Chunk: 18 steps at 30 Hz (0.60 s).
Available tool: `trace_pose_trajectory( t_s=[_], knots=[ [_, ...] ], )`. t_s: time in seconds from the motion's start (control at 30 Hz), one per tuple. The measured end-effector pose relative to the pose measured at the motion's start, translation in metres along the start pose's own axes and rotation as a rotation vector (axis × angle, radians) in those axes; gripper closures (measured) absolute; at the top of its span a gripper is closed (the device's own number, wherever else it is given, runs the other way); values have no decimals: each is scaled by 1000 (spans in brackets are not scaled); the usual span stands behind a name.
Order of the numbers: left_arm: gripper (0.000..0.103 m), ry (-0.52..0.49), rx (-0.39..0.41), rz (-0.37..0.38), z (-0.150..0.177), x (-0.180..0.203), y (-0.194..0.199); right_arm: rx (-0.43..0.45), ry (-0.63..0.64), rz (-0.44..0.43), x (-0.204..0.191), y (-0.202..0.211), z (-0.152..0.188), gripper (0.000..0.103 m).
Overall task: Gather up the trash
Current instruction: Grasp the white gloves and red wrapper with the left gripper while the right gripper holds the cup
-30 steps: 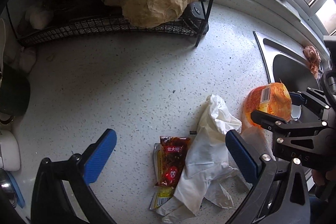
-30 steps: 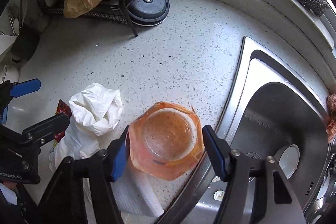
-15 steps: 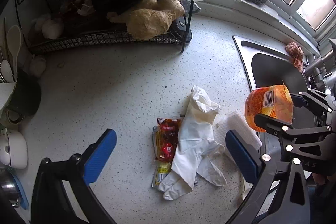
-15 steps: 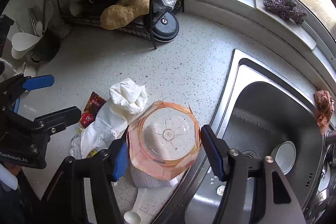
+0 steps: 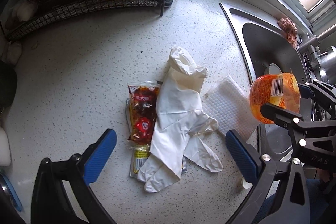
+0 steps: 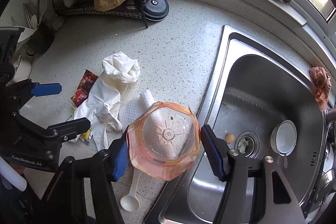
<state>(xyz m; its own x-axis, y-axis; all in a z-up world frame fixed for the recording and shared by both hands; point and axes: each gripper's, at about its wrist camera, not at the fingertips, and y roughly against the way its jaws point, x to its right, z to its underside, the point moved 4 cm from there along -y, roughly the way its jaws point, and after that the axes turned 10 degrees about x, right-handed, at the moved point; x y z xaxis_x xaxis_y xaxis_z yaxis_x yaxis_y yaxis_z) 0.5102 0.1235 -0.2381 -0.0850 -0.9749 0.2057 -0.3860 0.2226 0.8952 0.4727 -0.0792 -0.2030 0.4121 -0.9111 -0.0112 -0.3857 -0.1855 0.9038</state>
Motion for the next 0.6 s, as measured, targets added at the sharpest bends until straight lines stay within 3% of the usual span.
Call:
trace_pose_trajectory(
  t_s=[0.07,0.23,0.37,0.4,0.47,0.53,0.6],
  knots=[
    [0,-1,-10,14,-1,4,-8,-7,-6,5,2,-5,-1,42],
    [27,-5,-50,-5,-2,6,-31,-19,-15,21,9,-13,-1,42],
    [35,-15,-63,-11,-5,11,-36,-25,-27,22,13,-15,1,42],
    [45,-22,-65,-23,-5,13,-35,-25,-34,20,14,-16,1,42],
    [53,-21,-67,-42,-5,15,-34,-22,-41,23,15,-15,1,42],
    [69,-11,-62,-43,-5,15,-30,-18,-46,23,16,-15,1,42],
    [78,-5,-57,-39,-5,14,-27,-11,-47,22,15,-13,1,42]
  ],
)
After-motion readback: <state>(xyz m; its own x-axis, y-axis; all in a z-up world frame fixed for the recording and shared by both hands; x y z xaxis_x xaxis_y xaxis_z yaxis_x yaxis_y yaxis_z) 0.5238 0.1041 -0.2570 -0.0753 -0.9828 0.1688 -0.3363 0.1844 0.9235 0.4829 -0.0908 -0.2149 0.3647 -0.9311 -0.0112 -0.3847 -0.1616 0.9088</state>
